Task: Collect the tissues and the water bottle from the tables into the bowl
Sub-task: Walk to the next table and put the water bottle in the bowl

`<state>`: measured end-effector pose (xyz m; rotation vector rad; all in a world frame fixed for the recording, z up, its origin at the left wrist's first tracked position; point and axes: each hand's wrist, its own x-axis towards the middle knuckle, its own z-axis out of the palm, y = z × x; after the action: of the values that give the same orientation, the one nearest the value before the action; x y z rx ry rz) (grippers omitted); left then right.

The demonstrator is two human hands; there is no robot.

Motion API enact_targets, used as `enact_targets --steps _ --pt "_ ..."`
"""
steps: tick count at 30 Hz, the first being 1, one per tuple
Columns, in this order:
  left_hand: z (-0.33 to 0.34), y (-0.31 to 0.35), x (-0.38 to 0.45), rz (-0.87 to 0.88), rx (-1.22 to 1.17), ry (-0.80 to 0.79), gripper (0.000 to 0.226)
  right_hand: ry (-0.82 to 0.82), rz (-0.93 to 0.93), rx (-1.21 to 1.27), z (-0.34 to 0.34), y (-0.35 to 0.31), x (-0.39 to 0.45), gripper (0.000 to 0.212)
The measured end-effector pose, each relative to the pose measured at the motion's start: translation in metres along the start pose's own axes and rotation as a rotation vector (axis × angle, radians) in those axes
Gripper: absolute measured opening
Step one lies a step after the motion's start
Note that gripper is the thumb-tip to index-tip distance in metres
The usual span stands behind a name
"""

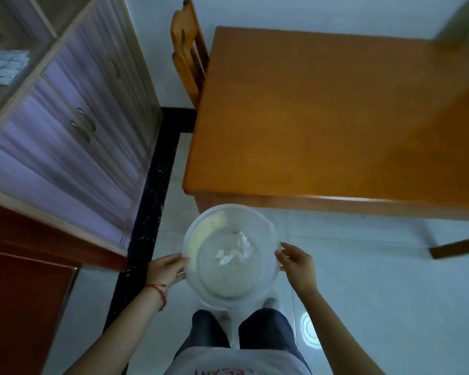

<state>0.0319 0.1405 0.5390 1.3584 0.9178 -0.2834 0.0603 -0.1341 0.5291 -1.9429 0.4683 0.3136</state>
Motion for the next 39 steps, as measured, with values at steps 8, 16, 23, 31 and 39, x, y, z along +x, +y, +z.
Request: enact_targets --steps 8,16,23,31,39 --pt "0.047 0.001 -0.009 -0.005 0.176 -0.149 0.021 0.22 0.103 0.122 -0.043 0.036 -0.05 0.027" --pt "0.13 -0.011 -0.038 0.06 0.404 -0.359 0.028 0.46 0.22 0.281 -0.096 0.088 -0.105 0.024" --pt "0.2 -0.041 -0.068 0.063 0.588 -0.491 0.034 0.659 0.315 0.428 -0.136 0.137 -0.158 0.028" --pt "0.27 -0.082 -0.121 0.109 0.749 -0.693 0.015 0.863 0.413 0.537 -0.165 0.187 -0.219 0.029" --pt "0.339 -0.137 -0.181 0.09 0.961 -0.878 0.028 1.114 0.519 0.656 -0.183 0.229 -0.287 0.025"
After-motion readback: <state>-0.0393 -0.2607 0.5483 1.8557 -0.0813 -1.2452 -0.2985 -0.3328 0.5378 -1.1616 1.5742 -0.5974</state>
